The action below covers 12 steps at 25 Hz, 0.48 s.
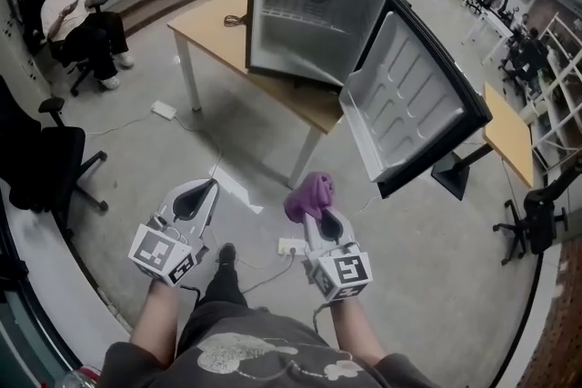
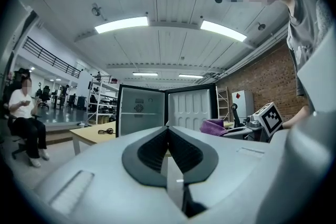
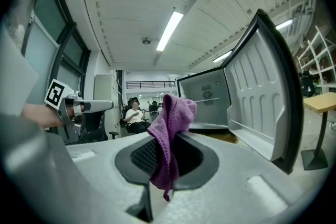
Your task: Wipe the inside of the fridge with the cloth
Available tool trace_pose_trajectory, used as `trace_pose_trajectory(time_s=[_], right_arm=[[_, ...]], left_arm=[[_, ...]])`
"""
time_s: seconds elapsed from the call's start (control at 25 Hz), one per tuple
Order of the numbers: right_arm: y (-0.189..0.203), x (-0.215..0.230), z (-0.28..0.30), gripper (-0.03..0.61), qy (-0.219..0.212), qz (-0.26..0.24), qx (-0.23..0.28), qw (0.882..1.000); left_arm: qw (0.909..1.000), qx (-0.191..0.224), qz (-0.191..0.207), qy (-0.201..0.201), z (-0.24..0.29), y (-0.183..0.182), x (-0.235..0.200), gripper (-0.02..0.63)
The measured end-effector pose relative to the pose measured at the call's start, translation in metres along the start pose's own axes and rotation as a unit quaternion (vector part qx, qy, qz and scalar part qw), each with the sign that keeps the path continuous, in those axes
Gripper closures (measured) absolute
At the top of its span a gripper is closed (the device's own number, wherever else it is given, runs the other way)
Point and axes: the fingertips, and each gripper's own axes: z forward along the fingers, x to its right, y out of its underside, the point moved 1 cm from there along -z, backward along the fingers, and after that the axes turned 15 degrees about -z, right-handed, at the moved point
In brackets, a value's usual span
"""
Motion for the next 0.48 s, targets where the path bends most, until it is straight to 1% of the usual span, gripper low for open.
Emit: trace_pose_trajectory(time_s=[0.12, 0.28, 0.48], right_arm=[[-0.010, 0.007, 0.038, 0.538, 0.011, -0.002, -0.003, 1.000], [-0.031, 0.014, 0.089, 0.538, 0.025, -0.009, 0.004, 1.000], [-0.055, 0.014, 0.159, 0.538, 0.038, -0.016, 0.012, 0.999]], left_arm=[[1.0000, -0.004, -0.004, 0.007, 0.021, -0.011, -0.033, 0.597], [0.9996, -0.003, -0.002, 0.027, 0.049, -0.033, -0.075, 0.597], [0.9993, -0.002, 0.000, 0.038, 0.069, -0.061, -0.134, 0.598]])
